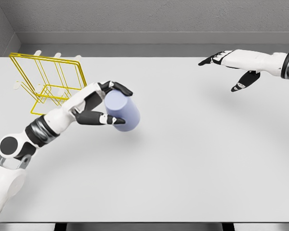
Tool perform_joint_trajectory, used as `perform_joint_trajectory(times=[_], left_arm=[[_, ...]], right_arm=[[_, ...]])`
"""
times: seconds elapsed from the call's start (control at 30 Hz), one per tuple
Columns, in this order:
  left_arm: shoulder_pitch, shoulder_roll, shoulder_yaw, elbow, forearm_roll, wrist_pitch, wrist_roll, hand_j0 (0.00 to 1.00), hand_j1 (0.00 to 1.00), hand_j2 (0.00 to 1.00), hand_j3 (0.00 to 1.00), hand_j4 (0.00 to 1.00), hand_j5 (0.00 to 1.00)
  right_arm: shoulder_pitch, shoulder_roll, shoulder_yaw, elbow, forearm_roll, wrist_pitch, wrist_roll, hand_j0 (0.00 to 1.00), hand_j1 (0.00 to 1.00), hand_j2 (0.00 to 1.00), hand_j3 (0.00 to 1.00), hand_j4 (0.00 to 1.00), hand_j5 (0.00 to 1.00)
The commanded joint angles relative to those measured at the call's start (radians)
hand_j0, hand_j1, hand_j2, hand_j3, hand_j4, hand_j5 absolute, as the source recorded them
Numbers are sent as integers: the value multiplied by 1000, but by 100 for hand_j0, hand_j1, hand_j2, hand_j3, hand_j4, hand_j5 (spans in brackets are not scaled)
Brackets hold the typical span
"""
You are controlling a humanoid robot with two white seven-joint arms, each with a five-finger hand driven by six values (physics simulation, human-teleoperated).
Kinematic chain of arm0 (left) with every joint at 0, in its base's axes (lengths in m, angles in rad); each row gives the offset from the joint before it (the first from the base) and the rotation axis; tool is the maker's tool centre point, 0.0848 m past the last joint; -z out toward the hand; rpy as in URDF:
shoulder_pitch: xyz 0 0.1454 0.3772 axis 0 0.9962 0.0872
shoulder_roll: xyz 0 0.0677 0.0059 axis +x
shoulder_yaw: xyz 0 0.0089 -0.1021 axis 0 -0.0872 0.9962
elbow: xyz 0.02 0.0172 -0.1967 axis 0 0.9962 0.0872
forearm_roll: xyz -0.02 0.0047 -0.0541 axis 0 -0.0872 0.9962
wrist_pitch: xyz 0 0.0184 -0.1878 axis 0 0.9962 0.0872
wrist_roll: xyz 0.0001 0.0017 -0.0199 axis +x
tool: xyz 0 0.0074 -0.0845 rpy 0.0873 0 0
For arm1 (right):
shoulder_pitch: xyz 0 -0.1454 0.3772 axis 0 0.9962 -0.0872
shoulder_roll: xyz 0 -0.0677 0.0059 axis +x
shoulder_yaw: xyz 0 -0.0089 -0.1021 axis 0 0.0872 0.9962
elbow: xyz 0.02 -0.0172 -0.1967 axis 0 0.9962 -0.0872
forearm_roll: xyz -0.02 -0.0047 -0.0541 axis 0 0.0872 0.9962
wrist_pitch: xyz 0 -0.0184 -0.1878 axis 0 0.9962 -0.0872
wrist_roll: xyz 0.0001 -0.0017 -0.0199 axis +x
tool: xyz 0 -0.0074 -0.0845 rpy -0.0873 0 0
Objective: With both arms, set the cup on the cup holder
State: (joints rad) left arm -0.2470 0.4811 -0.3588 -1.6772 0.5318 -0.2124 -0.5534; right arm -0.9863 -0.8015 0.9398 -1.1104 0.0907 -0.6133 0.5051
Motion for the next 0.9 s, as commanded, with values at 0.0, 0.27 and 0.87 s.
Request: perform_joint_trajectory(times=[0.0,0.27,0.87], left_arm=[[0,65,17,-21,80,1,1,50,50,50,50,50,50],[-34,223,77,-55,255,1,1,50,50,50,50,50,50],[-75,284,142,48,275,15,1,50,50,50,50,50,50]], right_arm=[[0,-1,-1,0,-6,2,0,100,100,100,100,100,100],[0,-2,-3,0,-6,2,0,100,100,100,100,100,100],[0,-2,-3,0,-6,2,0,100,100,100,100,100,100]])
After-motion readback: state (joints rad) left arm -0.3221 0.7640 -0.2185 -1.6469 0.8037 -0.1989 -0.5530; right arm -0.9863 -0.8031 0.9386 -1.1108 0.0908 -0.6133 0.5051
